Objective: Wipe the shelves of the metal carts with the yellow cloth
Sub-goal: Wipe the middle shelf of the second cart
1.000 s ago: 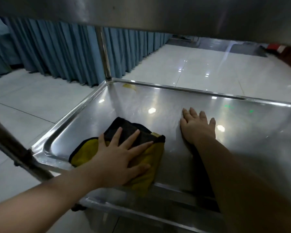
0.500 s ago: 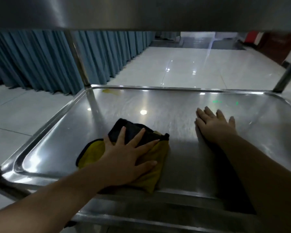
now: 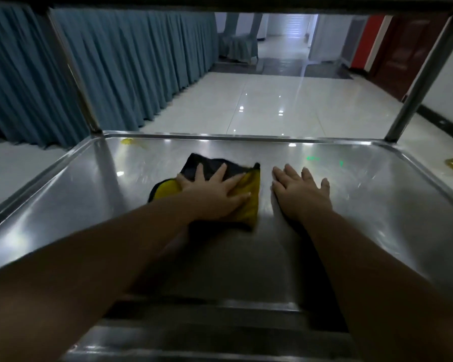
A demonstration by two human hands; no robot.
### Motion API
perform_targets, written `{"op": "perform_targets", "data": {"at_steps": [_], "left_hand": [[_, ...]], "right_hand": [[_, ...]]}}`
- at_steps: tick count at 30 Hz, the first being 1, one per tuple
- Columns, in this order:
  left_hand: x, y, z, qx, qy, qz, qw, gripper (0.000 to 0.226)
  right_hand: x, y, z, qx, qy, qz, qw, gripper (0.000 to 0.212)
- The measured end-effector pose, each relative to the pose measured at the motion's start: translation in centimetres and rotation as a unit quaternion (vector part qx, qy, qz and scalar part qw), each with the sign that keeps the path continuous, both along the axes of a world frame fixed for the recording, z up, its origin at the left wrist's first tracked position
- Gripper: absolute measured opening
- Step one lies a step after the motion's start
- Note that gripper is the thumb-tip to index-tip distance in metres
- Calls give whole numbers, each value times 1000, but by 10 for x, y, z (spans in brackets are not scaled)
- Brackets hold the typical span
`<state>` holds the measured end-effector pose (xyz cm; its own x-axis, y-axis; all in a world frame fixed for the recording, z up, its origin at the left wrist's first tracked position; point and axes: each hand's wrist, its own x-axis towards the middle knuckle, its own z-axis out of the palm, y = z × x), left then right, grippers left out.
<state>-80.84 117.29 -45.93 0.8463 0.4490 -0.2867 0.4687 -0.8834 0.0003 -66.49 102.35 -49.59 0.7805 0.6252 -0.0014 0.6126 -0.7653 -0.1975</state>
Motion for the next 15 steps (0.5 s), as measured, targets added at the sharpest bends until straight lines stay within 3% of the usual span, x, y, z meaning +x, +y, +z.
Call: {"op": "perform_targets", "data": {"at_steps": [4,7,11,15], "left_hand": [[-95,-52,-10,9,-8,-72,997,57],[-108,-62,-14,9,-42,-68,997,60],[-105,-64,-17,18,-64,-65,996,65],[-99,-61,-11,1,-17,-81,997,66]], "right_hand": [[-1,1,2,-12,-5,-4,1000,53],[0,1,5,-8,17,21,1000,54],[27,-23,22,130,75,15,989,48],[56,-68,12,-49,2,-9,999,51]]}}
